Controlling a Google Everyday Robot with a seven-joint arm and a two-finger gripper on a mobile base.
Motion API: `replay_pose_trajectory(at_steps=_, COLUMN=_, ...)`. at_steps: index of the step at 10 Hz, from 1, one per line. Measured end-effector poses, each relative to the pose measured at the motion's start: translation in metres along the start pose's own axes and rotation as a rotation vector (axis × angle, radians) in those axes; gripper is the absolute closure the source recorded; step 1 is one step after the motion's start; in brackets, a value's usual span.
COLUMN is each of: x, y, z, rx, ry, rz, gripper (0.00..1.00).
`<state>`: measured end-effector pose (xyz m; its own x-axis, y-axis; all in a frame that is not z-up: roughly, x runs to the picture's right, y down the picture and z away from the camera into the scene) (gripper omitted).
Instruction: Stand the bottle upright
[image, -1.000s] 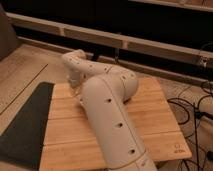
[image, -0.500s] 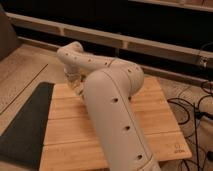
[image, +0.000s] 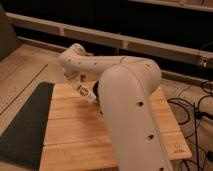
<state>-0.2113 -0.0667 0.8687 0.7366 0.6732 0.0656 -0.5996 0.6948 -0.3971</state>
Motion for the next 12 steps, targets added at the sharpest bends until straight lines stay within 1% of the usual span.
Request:
replay_pose_trajectory(at_steps=1, x=-0.008, y=0.004, z=-0.008, rx=-0.004, ry=-0.085, rz=-0.011, gripper=1.00)
replay_pose_trajectory(at_steps=2, x=-0.012, y=0.008, z=-0.015, rx=-0.015, ry=-0.151, rz=-0.012, gripper=1.00)
replay_pose_trajectory(at_steps=3, x=-0.014, y=0.015, z=-0.021, rx=-0.038, ry=-0.228, rz=-0.004, gripper=1.00)
replay_pose_trajectory(at_steps=4, x=-0.013, y=0.024, z=-0.026, rx=-0.063, ry=-0.295, rz=0.002, gripper=1.00)
replay_pose_trajectory(at_steps=6, x=-0.007, y=0.035, z=-0.030, rx=-0.097, ry=-0.368, rz=-0.002, gripper=1.00)
replay_pose_trajectory(at_steps=7, x=-0.005, y=0.037, z=-0.031, rx=-0.103, ry=-0.380, rz=-0.004, gripper=1.00)
replay_pose_trajectory(at_steps=9, x=-0.007, y=0.040, z=-0.030, rx=-0.106, ry=-0.382, rz=-0.009, gripper=1.00)
replay_pose_trajectory(at_steps=10, x=-0.008, y=0.040, z=-0.031, rx=-0.103, ry=-0.385, rz=-0.016, gripper=1.00)
replay_pose_trajectory(at_steps=12, x=-0.015, y=0.033, z=-0.037, rx=-0.083, ry=-0.416, rz=-0.044, gripper=1.00)
